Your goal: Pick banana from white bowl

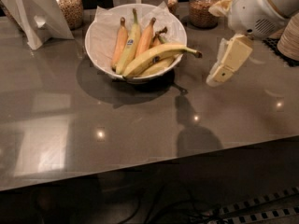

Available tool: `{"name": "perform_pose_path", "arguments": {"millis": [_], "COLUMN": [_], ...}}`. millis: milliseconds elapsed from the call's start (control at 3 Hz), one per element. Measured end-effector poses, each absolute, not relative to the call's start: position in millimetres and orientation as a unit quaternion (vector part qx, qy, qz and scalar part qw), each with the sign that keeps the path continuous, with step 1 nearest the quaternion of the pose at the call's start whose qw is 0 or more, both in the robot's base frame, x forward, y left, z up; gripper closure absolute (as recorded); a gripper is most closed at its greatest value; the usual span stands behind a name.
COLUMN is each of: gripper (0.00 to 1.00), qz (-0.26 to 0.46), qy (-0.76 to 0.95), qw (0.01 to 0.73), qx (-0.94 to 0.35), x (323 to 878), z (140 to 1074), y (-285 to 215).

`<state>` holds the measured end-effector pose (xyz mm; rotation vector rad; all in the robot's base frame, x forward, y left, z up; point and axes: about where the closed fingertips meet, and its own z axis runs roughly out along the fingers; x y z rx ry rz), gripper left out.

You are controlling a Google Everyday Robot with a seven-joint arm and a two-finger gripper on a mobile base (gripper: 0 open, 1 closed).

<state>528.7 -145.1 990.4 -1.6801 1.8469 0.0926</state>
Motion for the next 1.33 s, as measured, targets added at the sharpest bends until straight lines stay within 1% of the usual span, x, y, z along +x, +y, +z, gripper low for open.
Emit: {"name": "perform_pose_path", "arguments": {"millis": [667,1000,1333], "gripper": [0.00,0.00,0.00], "qz": [0.103,0.103,0.098], "qy": [0.645,0.645,0.635], "qw": [0.386,0.386,0.387], "qx": [-0.651,-0.652,-0.662], "x": [603.0,603.1,615.6], "z": [980.5,980.4,974.5], "y": [-93.5,-93.5,-85.0]}}
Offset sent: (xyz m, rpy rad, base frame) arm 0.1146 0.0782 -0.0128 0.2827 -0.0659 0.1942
